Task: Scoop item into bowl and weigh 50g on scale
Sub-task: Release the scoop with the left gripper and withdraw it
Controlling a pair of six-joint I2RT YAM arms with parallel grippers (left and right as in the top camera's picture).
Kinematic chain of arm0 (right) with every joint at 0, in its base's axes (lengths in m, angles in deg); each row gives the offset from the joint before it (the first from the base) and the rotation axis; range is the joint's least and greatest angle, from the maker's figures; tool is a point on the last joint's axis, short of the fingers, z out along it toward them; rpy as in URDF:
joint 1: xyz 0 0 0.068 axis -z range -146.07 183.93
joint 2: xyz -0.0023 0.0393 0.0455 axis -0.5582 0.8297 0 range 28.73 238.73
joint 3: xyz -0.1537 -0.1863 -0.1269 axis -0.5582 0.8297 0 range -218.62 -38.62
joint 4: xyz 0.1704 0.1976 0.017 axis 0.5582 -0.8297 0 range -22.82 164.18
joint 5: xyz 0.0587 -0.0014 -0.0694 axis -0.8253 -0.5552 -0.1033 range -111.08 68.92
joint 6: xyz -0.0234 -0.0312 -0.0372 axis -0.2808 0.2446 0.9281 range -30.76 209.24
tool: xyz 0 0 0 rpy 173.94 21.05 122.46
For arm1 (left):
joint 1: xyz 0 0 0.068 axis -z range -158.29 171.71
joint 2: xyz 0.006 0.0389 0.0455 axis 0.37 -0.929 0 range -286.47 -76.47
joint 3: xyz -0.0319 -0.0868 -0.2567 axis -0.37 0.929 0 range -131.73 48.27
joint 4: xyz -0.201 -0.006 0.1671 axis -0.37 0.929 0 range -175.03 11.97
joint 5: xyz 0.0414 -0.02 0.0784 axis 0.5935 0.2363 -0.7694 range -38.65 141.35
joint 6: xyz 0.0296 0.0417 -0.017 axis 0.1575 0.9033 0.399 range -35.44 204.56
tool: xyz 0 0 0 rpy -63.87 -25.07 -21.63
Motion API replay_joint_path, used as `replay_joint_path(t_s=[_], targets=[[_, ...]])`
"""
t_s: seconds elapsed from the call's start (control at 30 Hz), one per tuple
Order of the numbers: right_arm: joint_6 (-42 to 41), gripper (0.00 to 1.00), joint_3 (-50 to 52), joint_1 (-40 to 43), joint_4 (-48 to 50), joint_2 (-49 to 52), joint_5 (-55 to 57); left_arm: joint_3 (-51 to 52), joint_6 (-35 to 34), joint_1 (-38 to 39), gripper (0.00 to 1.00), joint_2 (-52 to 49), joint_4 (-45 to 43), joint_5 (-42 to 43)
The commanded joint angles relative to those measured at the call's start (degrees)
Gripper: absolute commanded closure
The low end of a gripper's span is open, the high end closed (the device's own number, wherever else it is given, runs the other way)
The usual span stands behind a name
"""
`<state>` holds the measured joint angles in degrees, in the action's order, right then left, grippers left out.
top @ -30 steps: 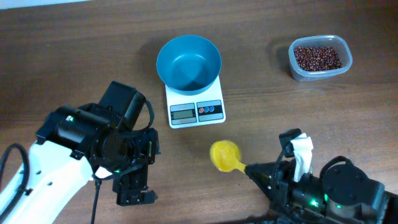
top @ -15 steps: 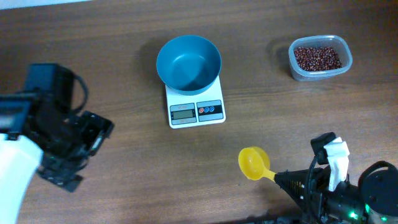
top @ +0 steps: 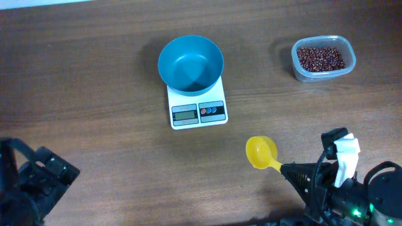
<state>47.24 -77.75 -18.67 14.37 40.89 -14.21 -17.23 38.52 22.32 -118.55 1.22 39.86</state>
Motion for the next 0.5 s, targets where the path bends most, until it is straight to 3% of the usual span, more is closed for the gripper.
replay_joint_path(t_s=[0.0, 0.1, 0.3, 0.47], targets=[[0.2, 0.96, -0.9, 0.2, 0.2, -0.3, 1.4, -0.7, 11.1, -0.3, 0.01, 0.9, -1.3, -1.4], [0.2, 0.96, -0.9, 0.2, 0.2, -0.3, 1.4, -0.7, 18.7, -0.3, 0.01, 0.9, -4.2, 4.2], [0.2, 0.96, -0.9, 0.2, 0.2, -0.3, 1.4, -0.7, 23.9, -0.3, 0.01, 0.9, -4.5, 6.4], [0.2, 0.96, -0.9, 0.2, 0.2, -0.3, 1.4, -0.7, 23.8, -0.3, 0.01, 0.9, -3.0, 6.1]])
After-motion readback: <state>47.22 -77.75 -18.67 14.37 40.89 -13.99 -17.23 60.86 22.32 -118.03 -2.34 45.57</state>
